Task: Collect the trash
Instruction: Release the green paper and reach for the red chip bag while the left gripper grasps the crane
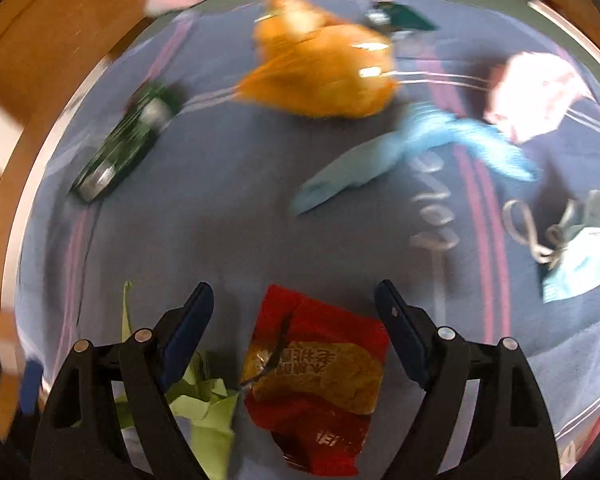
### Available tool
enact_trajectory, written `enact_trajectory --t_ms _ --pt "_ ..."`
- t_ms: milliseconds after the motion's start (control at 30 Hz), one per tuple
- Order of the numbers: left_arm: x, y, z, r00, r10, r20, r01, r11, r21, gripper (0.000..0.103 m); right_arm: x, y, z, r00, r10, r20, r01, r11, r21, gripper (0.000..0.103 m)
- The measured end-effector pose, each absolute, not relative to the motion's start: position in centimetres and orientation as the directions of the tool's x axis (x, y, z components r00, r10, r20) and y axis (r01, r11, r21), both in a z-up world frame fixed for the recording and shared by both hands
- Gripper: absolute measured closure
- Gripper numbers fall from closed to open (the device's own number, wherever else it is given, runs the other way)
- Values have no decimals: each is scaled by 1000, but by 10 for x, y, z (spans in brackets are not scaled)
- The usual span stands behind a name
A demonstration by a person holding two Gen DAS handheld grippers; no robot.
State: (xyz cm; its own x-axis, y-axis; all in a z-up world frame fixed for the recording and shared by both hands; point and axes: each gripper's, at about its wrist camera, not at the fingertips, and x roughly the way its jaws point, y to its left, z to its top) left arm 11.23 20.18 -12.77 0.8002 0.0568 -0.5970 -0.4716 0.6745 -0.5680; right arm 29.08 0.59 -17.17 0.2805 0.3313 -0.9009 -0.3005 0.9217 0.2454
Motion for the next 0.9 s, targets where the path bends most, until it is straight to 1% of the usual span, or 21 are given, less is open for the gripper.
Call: enact_trajectory --t_ms 67,167,233,333,500,633,733,833,900 --pt "110 206 -129 805 53 -590 -477 651 -591 4 277 16 -171 241 361 -901 -364 894 261 21" --pt "108 210 -130 806 47 -590 -482 630 -609 4 262 22 -163 188 436 -880 -435 840 323 21" --pt "107 210 -131 806 44 -591 -482 629 -610 4 254 20 -155 211 437 -874 -446 839 311 21" --pt "108 209 -131 804 42 -593 -481 633 -607 4 249 4 -139 299 415 -859 -420 866 272 21" --pt "116 207 -135 779 10 -627 -484 644 -592 3 252 -43 -120 403 403 -822 -281 909 308 21" --pt "134 209 -155 725 -157 -671 -467 604 -646 3 252 -81 -122 418 398 -816 -163 917 364 21" --pt "140 208 -162 707 -187 -682 -472 593 -652 4 253 -99 -125 428 384 -818 -86 919 386 21" --pt "146 196 -159 706 -209 -677 -422 643 -639 4 248 -115 -126 442 369 -817 -51 920 388 21" --pt "150 181 -155 700 -241 -672 -349 706 -617 4 245 -128 -127 457 349 -818 -13 922 386 21"
